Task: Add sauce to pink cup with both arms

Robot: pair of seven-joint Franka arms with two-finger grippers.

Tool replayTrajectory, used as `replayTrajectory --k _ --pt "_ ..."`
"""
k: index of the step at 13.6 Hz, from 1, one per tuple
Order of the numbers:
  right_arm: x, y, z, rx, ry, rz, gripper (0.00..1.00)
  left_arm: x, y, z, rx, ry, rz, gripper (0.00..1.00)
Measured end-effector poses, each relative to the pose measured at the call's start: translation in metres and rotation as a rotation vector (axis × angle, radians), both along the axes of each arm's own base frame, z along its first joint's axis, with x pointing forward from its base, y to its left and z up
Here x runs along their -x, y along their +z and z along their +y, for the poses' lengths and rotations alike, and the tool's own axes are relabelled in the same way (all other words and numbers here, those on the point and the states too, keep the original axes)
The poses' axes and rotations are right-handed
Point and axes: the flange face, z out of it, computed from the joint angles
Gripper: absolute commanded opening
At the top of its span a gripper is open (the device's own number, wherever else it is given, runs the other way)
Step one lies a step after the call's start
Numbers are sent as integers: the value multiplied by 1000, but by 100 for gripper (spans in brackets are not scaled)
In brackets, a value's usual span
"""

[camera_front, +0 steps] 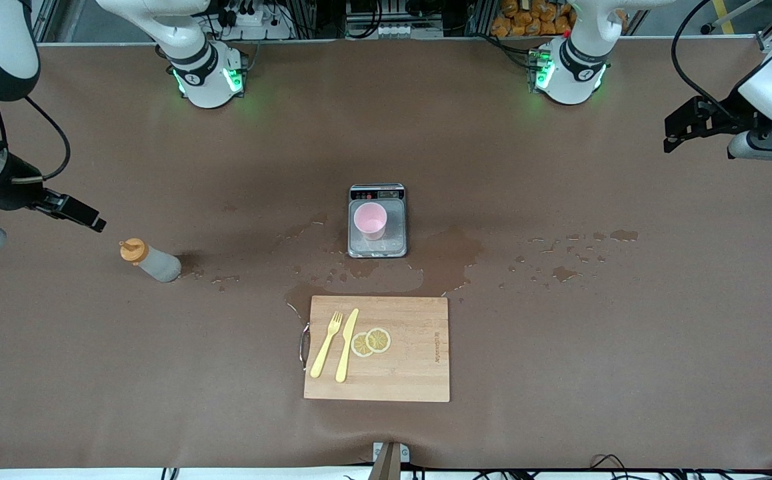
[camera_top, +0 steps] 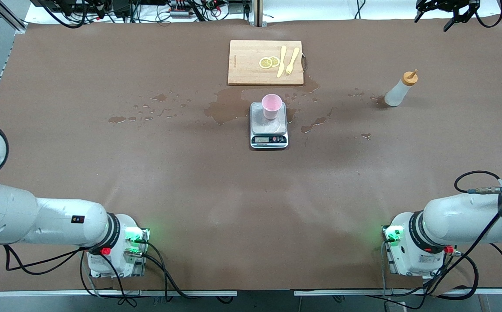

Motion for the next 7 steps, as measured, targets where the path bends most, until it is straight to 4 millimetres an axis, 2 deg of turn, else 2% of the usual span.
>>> replayTrajectory --k 3,7 --pt "-1 5 -2 27 5 -18 100 0 0 0 0 1 0 100" --pt "-5 28 -1 82 25 -64 100 0 0 2 0 4 0 100"
